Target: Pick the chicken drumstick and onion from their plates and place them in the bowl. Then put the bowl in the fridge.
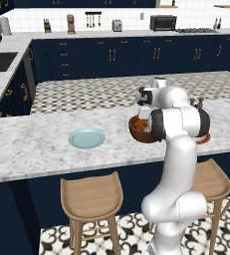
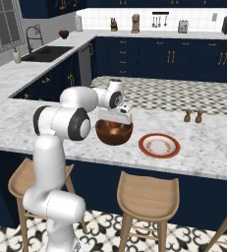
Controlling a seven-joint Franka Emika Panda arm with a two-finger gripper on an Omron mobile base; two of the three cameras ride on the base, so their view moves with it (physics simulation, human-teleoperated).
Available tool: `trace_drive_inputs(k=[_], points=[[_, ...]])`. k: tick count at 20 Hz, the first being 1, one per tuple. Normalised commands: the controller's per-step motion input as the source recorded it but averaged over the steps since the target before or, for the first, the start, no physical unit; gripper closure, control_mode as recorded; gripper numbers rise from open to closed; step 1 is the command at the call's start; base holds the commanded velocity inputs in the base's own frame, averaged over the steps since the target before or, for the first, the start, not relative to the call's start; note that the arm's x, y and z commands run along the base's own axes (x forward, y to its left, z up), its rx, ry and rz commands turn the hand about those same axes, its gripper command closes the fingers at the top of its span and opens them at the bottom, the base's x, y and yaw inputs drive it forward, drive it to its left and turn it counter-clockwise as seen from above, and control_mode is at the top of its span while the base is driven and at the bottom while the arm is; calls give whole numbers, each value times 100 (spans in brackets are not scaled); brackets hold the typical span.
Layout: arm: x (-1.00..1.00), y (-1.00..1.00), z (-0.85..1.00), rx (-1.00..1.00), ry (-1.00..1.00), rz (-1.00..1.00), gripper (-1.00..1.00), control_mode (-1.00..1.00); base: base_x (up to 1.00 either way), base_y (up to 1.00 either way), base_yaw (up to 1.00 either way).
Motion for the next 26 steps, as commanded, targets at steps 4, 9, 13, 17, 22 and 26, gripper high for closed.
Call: trace_drive_inputs(k=[4, 9, 13, 17, 22, 26], points=[[-42, 52, 24, -6, -12, 1, -100, -100, 0, 0, 0], [-5, 76, 0, -4, -2, 13, -100, -100, 0, 0, 0], [0, 56, 0, 0, 4, 16, -100, -100, 0, 0, 0], [14, 4, -2, 0, 7, 16, -100, -100, 0, 0, 0], [32, 0, -18, 0, 5, 15, -100, -100, 0, 0, 0], [25, 0, -24, 0, 3, 14, -100, -100, 0, 0, 0]])
